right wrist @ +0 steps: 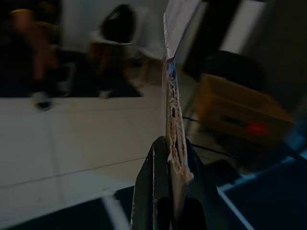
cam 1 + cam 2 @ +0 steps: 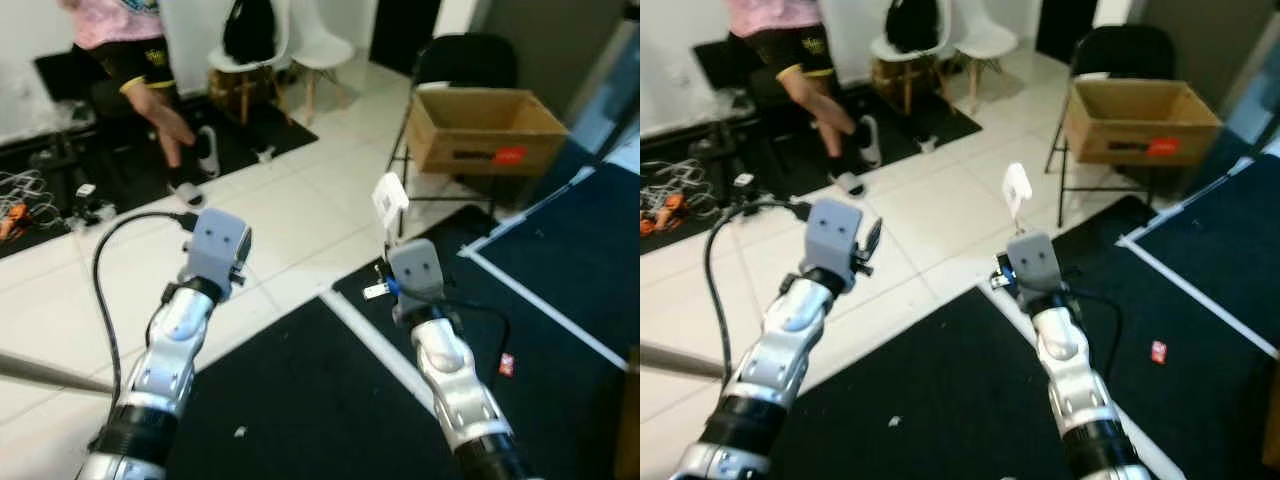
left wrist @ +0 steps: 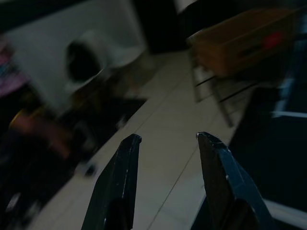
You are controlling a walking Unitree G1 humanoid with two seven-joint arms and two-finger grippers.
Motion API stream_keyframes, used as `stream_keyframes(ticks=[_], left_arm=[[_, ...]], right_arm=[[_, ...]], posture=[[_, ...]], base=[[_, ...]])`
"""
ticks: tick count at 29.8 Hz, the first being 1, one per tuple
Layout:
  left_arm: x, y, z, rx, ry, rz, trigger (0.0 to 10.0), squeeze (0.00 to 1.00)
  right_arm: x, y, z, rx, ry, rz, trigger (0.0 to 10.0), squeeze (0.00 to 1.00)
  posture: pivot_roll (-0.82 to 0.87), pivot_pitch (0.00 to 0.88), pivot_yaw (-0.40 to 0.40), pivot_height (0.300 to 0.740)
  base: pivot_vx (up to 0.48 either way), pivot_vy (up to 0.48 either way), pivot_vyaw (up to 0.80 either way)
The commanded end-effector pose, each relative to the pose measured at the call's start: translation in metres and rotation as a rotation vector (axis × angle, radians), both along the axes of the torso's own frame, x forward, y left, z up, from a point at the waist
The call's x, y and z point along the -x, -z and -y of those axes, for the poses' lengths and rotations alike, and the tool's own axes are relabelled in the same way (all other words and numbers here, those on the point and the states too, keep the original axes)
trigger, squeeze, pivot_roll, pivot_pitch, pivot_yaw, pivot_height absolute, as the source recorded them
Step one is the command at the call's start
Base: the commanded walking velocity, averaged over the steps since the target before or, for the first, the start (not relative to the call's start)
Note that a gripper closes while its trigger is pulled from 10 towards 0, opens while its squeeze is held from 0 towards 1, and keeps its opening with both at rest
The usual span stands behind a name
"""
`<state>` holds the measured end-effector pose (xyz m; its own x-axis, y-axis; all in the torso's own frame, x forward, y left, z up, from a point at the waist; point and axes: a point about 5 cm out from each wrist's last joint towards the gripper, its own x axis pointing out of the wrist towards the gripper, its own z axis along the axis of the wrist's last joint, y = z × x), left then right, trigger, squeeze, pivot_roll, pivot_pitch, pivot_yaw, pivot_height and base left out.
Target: Picking trash to rubbish bin
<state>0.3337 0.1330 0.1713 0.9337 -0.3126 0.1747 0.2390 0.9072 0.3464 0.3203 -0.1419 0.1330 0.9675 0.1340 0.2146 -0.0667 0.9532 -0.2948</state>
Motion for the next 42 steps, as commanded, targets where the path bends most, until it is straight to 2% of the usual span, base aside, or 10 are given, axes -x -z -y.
stream_keyframes(ticks=[1,7,12,18,19,20,23,26,32,42], left_arm=[[0.000,0.009,-0.008,-0.057,0.006,-0.038,10.0,0.00],[-0.001,0.016,-0.012,-0.108,0.040,-0.069,10.0,0.00],[0.000,0.023,-0.014,-0.110,0.039,-0.095,10.0,0.00],[0.002,0.045,-0.026,-0.031,-0.036,-0.170,10.0,0.00],[0.003,0.050,-0.028,0.008,-0.058,-0.192,10.0,0.00],[0.003,0.050,-0.028,0.008,-0.058,-0.192,10.0,0.00],[0.008,0.062,-0.033,0.097,-0.102,-0.242,10.0,0.00],[0.010,0.068,-0.034,0.135,-0.115,-0.268,10.0,0.00],[0.012,0.084,-0.029,0.168,-0.128,-0.316,10.0,0.00],[0.016,0.089,-0.021,0.186,-0.108,-0.322,10.0,0.00]], right_arm=[[0.002,0.008,-0.004,-0.025,-0.009,-0.027,10.0,0.00],[0.002,0.022,-0.009,-0.059,-0.008,-0.079,10.0,0.00],[0.003,0.031,-0.013,-0.083,-0.016,-0.125,10.0,0.00],[0.005,0.046,-0.017,-0.128,-0.048,-0.200,10.0,0.00],[0.005,0.051,-0.016,-0.108,-0.038,-0.230,10.0,0.00],[0.005,0.051,-0.016,-0.108,-0.038,-0.230,10.0,0.00],[0.010,0.068,-0.007,-0.133,-0.011,-0.319,10.0,0.00],[0.014,0.071,-0.001,-0.161,0.005,-0.322,10.0,0.00],[0.024,0.084,0.005,-0.185,0.024,-0.348,10.0,0.00],[0.032,0.103,0.013,-0.185,0.044,-0.436,10.0,0.00]], posture=[[0.07,0.065,0.123,0.740],[0.10,0.058,0.159,0.740],[0.10,0.058,0.165,0.740],[0.08,0.068,0.159,0.740],[0.07,0.071,0.158,0.740],[0.07,0.071,0.158,0.740],[0.06,0.072,0.166,0.740],[0.06,0.070,0.176,0.740],[0.03,0.071,0.175,0.740],[0.02,0.052,0.153,0.740]], base=[[0.000,0.000,-0.80],[0.000,0.000,-0.80],[0.000,0.000,-0.80],[0.000,0.000,-0.80],[0.000,0.000,0.00],[0.000,0.000,0.00],[0.000,0.000,0.00],[0.000,0.000,0.00],[0.000,0.000,0.00],[0.000,0.000,0.00]])
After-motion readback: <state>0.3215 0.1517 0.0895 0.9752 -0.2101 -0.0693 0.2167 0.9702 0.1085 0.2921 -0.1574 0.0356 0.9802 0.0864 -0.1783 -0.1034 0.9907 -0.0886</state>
